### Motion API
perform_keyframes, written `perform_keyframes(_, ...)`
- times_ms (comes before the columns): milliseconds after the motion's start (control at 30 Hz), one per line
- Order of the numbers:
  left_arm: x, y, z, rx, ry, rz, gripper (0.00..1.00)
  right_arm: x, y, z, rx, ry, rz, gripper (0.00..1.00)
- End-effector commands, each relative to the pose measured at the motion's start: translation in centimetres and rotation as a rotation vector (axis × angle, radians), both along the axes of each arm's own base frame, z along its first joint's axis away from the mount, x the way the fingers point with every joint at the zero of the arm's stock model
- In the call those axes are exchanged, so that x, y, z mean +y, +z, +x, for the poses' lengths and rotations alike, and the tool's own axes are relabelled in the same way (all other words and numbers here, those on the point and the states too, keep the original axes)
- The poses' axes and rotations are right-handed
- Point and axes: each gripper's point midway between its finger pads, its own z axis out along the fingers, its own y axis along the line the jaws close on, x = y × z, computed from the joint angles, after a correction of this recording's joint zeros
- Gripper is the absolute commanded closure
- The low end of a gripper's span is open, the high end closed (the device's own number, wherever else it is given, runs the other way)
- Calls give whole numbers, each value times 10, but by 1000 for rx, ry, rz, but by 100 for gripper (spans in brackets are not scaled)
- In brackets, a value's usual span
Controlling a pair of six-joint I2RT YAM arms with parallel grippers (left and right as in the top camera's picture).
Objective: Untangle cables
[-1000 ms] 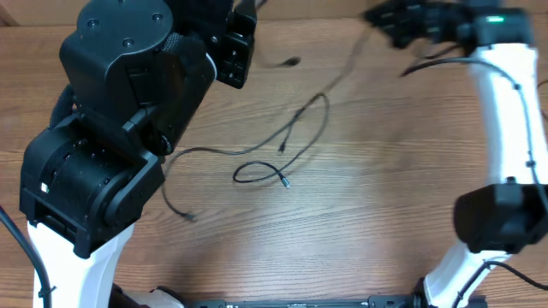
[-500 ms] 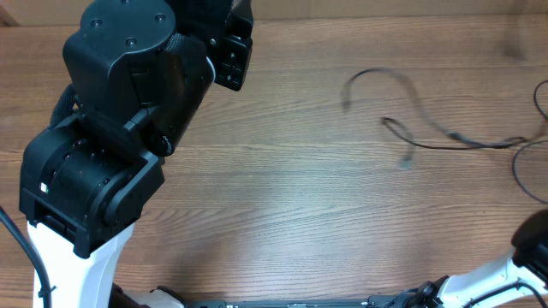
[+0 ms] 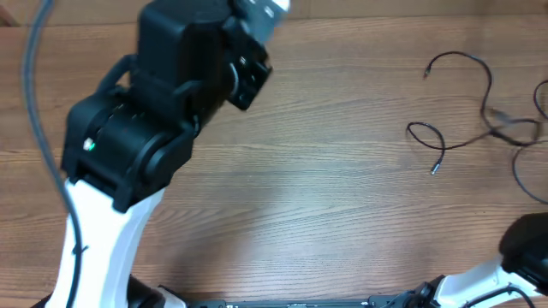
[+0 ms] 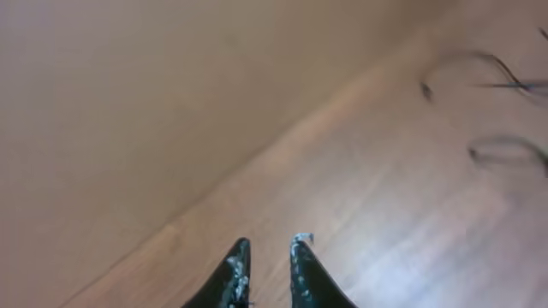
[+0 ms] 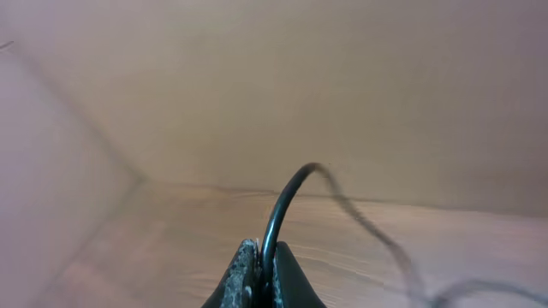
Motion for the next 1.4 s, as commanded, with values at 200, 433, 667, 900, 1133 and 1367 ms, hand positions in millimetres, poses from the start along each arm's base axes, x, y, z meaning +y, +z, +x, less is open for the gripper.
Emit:
perform_keyframes(200,-20,-35,-11,126,-285,55,76,152,108,-35,-195,245,11,94)
perform_keyframes(433,-25,-75,0,259,-280,66,79,199,133,-45,-264,325,36,92)
perform_keyframes(667,-43,-86,-1,291,-356,23,80,197,98,-38,-148,269,-12,88)
perform_keyframes(900,-73,-48,-26,236,-553,-157,1,179,45,-35,18,158,-136,38)
perform_keyframes(1133,-89,-37,-47,260,-698,-246,29,171,-1,-48,245,78,-187,30)
perform_keyframes(1367,-55,-71,-19,361,-365,-139,56,174,-50,-74,453,76,-290,25)
